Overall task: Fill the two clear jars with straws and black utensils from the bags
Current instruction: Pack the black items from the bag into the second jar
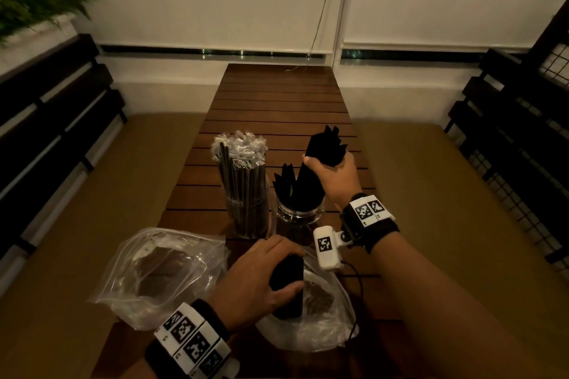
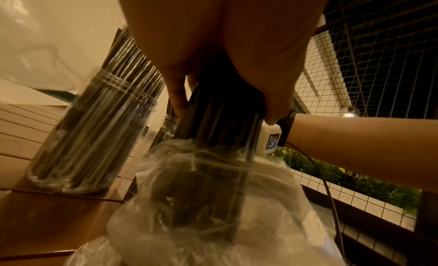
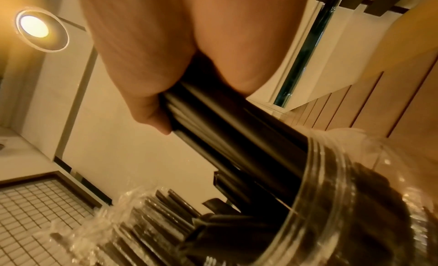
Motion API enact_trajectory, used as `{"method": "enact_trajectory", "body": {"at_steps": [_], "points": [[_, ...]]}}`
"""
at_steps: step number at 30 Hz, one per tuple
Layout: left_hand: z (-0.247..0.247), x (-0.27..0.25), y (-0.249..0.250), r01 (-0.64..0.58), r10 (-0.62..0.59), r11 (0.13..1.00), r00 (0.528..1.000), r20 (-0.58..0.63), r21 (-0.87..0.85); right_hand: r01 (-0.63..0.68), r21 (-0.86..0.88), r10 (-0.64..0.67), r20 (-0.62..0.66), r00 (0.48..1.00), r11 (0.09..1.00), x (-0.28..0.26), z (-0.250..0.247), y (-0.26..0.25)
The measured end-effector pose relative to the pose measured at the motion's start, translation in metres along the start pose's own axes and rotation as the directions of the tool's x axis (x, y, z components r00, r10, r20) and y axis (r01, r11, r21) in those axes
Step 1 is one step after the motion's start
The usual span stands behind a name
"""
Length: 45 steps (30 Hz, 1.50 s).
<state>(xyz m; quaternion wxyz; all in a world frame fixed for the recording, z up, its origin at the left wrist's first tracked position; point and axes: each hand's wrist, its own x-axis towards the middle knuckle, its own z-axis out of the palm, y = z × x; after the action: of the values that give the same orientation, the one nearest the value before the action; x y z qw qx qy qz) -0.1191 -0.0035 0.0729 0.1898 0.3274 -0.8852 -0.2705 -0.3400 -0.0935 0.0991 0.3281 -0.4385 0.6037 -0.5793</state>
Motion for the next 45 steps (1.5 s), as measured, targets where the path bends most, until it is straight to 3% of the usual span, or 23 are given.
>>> {"method": "enact_trajectory", "body": {"at_steps": [6,16,22,29,31,34,39,42,45], "points": [[0.000,0.001,-0.001,-0.007,0.007,1.000,1.000,-0.009,-0.001,0.031,-0.230,-0.007,0.105,0.994,0.973,-0.007,0.010,0.022],[0.000,0.001,-0.003,0.006,-0.006,1.000,1.000,-0.001,0.003,0.096,-0.187,-0.093,0.026,0.995,0.978,-0.018,-0.005,0.024],[0.000,0.002,-0.002,-0.005,0.005,1.000,1.000,0.012,0.003,0.101,-0.342,-0.083,0.066,0.994,0.934,-0.026,-0.010,0.036],[-0.001,0.002,-0.004,-0.012,0.012,1.000,1.000,0.008,-0.003,0.142,-0.292,-0.139,0.032,0.990,0.946,-0.031,-0.012,0.015],[-0.001,0.002,-0.004,-0.016,0.016,1.000,1.000,0.010,-0.002,0.253,-0.336,-0.240,0.080,0.967,0.907,-0.030,-0.011,0.001],[0.000,0.002,-0.004,-0.020,0.020,1.000,1.000,0.009,-0.003,0.468,-0.405,-0.381,0.279,0.882,0.785,-0.028,-0.003,-0.018],[0.000,0.001,-0.003,-0.016,0.016,1.000,1.000,0.014,0.001,0.618,-0.520,-0.298,0.571,0.765,0.590,-0.029,0.018,-0.018],[0.000,-0.001,-0.002,-0.012,0.012,1.000,1.000,0.023,0.000,0.640,-0.515,-0.348,0.555,0.756,0.570,-0.028,0.026,-0.014],[-0.001,-0.002,-0.002,-0.012,0.012,1.000,1.000,0.021,0.008,0.599,-0.516,-0.446,0.400,0.801,0.613,-0.025,0.023,-0.012]]}}
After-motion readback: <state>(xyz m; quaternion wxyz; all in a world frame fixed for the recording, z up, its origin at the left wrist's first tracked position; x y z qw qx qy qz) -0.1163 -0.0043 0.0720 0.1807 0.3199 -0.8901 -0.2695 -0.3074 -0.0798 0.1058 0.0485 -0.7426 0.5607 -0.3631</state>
